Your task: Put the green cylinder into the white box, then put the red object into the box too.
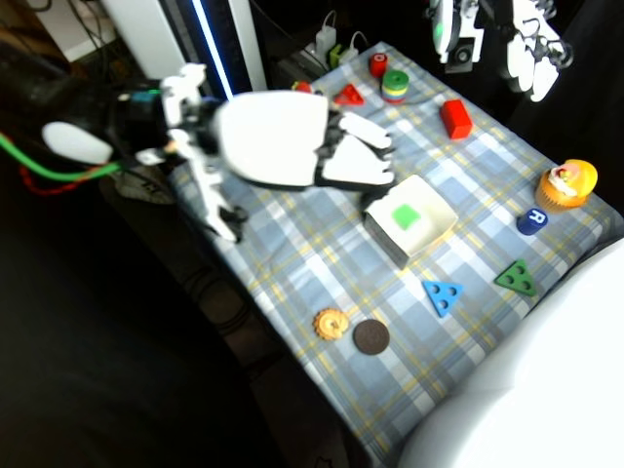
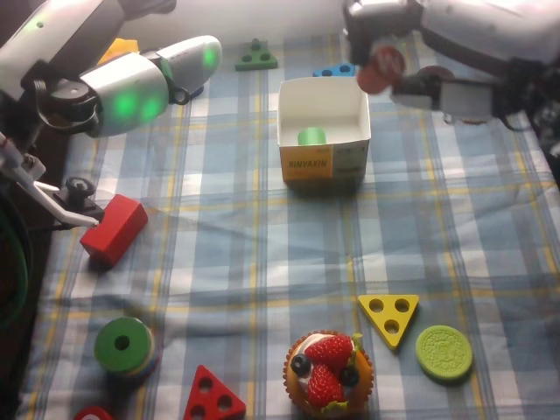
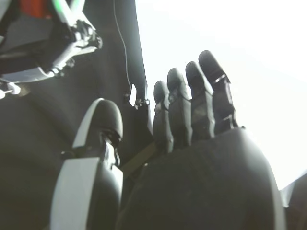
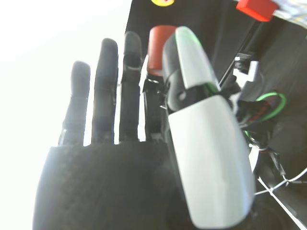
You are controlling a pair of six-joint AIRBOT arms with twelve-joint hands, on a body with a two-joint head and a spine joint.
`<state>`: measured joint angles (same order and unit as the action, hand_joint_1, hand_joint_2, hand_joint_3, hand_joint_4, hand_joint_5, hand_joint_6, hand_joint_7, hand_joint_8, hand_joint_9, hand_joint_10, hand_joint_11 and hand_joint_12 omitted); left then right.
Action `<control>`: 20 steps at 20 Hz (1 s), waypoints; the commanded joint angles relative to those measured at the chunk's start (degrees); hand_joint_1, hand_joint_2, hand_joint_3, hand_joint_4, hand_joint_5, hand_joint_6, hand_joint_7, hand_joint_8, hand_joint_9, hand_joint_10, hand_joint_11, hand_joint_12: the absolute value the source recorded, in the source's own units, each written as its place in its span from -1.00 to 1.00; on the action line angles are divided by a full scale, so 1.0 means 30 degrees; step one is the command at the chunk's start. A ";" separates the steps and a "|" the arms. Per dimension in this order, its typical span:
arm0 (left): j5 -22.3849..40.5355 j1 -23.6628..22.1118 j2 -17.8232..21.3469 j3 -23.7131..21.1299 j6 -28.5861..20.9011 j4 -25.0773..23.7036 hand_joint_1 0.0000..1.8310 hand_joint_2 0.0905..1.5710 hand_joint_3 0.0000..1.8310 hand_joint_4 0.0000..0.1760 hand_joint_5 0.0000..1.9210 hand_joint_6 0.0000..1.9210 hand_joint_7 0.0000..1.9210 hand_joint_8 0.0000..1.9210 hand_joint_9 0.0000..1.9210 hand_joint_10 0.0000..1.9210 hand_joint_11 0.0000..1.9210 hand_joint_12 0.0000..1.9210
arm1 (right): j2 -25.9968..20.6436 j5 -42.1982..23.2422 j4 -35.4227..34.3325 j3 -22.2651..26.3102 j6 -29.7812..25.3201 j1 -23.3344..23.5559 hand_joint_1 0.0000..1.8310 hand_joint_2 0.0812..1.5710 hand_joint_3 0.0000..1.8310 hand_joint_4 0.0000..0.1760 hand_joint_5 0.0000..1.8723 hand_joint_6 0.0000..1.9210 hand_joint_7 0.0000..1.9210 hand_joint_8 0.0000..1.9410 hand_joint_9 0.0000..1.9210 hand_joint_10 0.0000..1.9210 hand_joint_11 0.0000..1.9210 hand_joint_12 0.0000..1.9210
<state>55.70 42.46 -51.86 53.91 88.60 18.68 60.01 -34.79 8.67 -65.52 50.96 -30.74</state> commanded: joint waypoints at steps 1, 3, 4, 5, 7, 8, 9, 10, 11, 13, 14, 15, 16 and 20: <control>0.2378 -0.0084 0.0146 -0.0012 -0.0132 -0.0185 -0.27 0.71 -1.00 -0.95 -0.56 -0.98 -0.59 -1.00 -0.84 -0.53 -1.00 0.25 | 0.0290 -0.1908 -0.0192 -0.0251 -0.0063 0.0400 0.22 0.61 -1.00 -0.70 -0.26 0.53 -0.30 0.52 -0.58 0.56 -0.96 1.00; 0.2378 -0.0025 0.0138 -0.0006 -0.0132 -0.0114 -0.20 0.70 -1.00 -1.00 -0.55 -0.98 -0.57 -0.99 -0.83 -0.51 -1.00 0.29 | 0.1218 -0.1268 -0.0194 -0.0986 -0.0063 0.0860 0.26 0.60 -1.00 -1.00 -0.36 0.50 -0.18 0.48 -0.60 0.47 -1.00 1.00; 0.2378 -0.0025 0.0137 0.0000 -0.0132 -0.0095 -0.17 0.69 -1.00 -1.00 -0.54 -0.98 -0.56 -0.99 -0.83 -0.50 -1.00 0.30 | 0.1615 -0.0878 -0.0200 -0.1332 -0.0063 0.0960 0.38 0.58 -1.00 -1.00 -0.56 0.13 -0.26 0.49 -0.69 0.43 -1.00 0.92; 0.2378 -0.0025 0.0127 0.0011 -0.0132 -0.0083 -0.15 0.68 -1.00 -0.90 -0.53 -0.98 -0.55 -0.99 -0.84 -0.47 -1.00 0.33 | 0.1959 -0.0563 -0.0280 -0.1647 -0.0059 0.1007 0.19 0.46 -1.00 -1.00 -0.85 -0.19 -0.69 -0.06 -0.91 0.15 -1.00 0.65; 0.2374 -0.0031 0.0074 0.0038 -0.0132 -0.0080 -0.16 0.68 -1.00 -1.00 -0.53 -0.98 -0.53 -0.99 -0.84 -0.46 -1.00 0.30 | 0.2276 -0.0109 -0.0521 -0.2029 -0.0029 0.1015 0.08 0.39 -1.00 -0.49 -1.00 -0.93 -0.99 -0.92 -1.00 -0.91 -1.00 -0.55; 0.2380 -0.0033 0.0068 0.0040 -0.0132 -0.0080 -0.19 0.69 -1.00 -1.00 -0.54 -0.98 -0.54 -0.99 -0.84 -0.45 -1.00 0.31 | 0.2262 -0.0019 -0.0681 -0.2056 0.0082 0.1015 0.00 0.38 -1.00 -0.16 -1.00 -0.99 -1.00 -0.99 -1.00 -0.98 -1.00 -0.91; 0.2405 -0.0027 0.0081 0.0030 -0.0132 -0.0070 -0.21 0.69 -1.00 -1.00 -0.54 -0.99 -0.54 -0.99 -0.86 -0.43 -1.00 0.32 | 0.2245 0.0010 -0.0733 -0.2056 0.0105 0.1015 -0.05 0.39 -0.99 -0.08 -1.00 -1.00 -1.00 -1.00 -1.00 -1.00 -1.00 -0.98; 0.2418 -0.0010 0.0085 0.0023 -0.0132 -0.0070 -0.21 0.69 -1.00 -1.00 -0.54 -0.99 -0.54 -0.99 -0.85 -0.42 -1.00 0.32 | 0.2241 0.0002 -0.0776 -0.2008 0.0105 0.1015 -0.10 0.40 -0.99 -0.12 -1.00 -1.00 -1.00 -1.00 -1.00 -1.00 -1.00 -1.00; 0.2464 0.0017 0.0085 0.0007 -0.0132 -0.0068 -0.22 0.69 -1.00 -1.00 -0.54 -0.99 -0.53 -1.00 -0.86 -0.40 -1.00 0.35 | 0.2211 -0.0089 -0.0792 -0.1866 0.0105 0.1034 -0.13 0.39 -1.00 -0.12 -1.00 -1.00 -1.00 -1.00 -1.00 -1.00 -1.00 -1.00; 0.2670 0.0130 0.0173 -0.0109 -0.0132 -0.0061 -0.14 0.68 -1.00 -0.99 -0.53 -0.99 -0.54 -1.00 -0.86 -0.40 -1.00 0.28 | 0.2012 -0.0731 -0.0811 -0.1250 0.0105 0.1036 -0.24 0.41 -0.99 -0.37 -1.00 -1.00 -1.00 -1.00 -1.00 -1.00 -1.00 -1.00; 0.2804 0.0187 0.0242 -0.0172 -0.0132 -0.0061 -0.14 0.69 -1.00 -0.85 -0.55 -0.99 -0.55 -1.00 -0.87 -0.43 -1.00 0.22 | 0.1621 -0.1212 -0.0813 -0.0833 0.0105 0.1036 -0.34 0.43 -0.98 -0.30 -1.00 -1.00 -1.00 -1.00 -1.00 -1.00 -1.00 -1.00; 0.2999 0.0258 0.0335 -0.0275 -0.0132 -0.0061 -0.19 0.70 -1.00 -0.64 -0.57 -1.00 -0.57 -1.00 -0.90 -0.42 -1.00 0.17 | 0.0840 -0.1950 -0.0807 -0.0176 0.0109 0.1032 -0.42 0.47 -0.97 0.13 -1.00 -1.00 -1.00 -1.00 -1.00 -1.00 -1.00 -1.00; 0.3182 0.0322 0.0429 -0.0369 -0.0132 -0.0061 -0.21 0.71 -1.00 -0.60 -0.58 -1.00 -0.59 -1.00 -0.92 -0.43 -1.00 0.15 | 0.0093 -0.2576 -0.0792 0.0435 0.0193 0.0971 -0.45 0.49 -0.97 0.37 -1.00 -1.00 -1.00 -1.00 -1.00 -1.00 -1.00 -1.00; 0.4282 0.0842 0.0988 -0.0946 -0.0132 -0.0064 -0.27 0.72 -1.00 -0.53 -0.66 -1.00 -0.63 -0.99 -0.96 -0.40 -1.00 0.06 | -0.2806 -0.5492 -0.0939 0.2658 0.0617 0.0031 -0.62 0.59 -1.00 0.35 -1.00 -1.00 -1.00 -1.00 -1.00 -1.00 -1.00 -0.65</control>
<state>60.73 45.50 -48.99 51.16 88.60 19.97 50.43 -43.66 5.52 -57.69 52.75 -31.51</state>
